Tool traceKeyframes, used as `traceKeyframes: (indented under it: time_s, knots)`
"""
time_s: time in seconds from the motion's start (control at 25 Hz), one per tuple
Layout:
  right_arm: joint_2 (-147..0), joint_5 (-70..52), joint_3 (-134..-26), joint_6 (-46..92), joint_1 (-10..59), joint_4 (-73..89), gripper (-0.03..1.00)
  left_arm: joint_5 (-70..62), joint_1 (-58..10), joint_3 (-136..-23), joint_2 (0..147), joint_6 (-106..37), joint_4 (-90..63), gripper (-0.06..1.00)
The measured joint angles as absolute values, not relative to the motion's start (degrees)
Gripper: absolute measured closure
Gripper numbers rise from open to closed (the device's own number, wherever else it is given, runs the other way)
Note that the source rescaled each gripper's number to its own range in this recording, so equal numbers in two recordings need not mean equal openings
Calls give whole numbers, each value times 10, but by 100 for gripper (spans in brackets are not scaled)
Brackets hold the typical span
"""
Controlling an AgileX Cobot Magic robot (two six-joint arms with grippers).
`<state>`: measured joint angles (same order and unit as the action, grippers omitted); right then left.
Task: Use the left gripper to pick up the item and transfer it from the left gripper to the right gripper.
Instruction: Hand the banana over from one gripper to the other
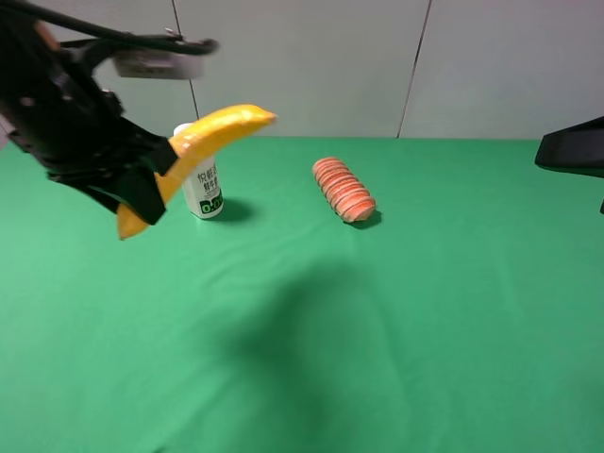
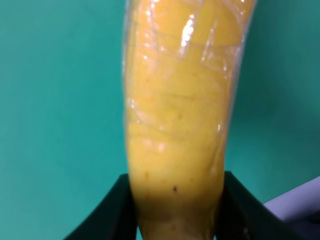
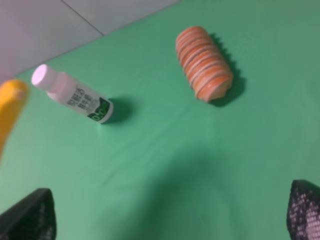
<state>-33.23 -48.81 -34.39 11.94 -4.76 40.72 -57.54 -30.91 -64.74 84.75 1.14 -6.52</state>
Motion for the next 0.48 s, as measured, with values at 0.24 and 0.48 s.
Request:
traceKeyframes:
  time_s: [0.24,0.48]
  knots:
    - [-332,-491,-344,119,-48,422,-3,-577,-378,-721,918,13,-54,94]
    - [-339,-505,-344,119,-48,445,-3,-590,-449,-770,967,13,-5,94]
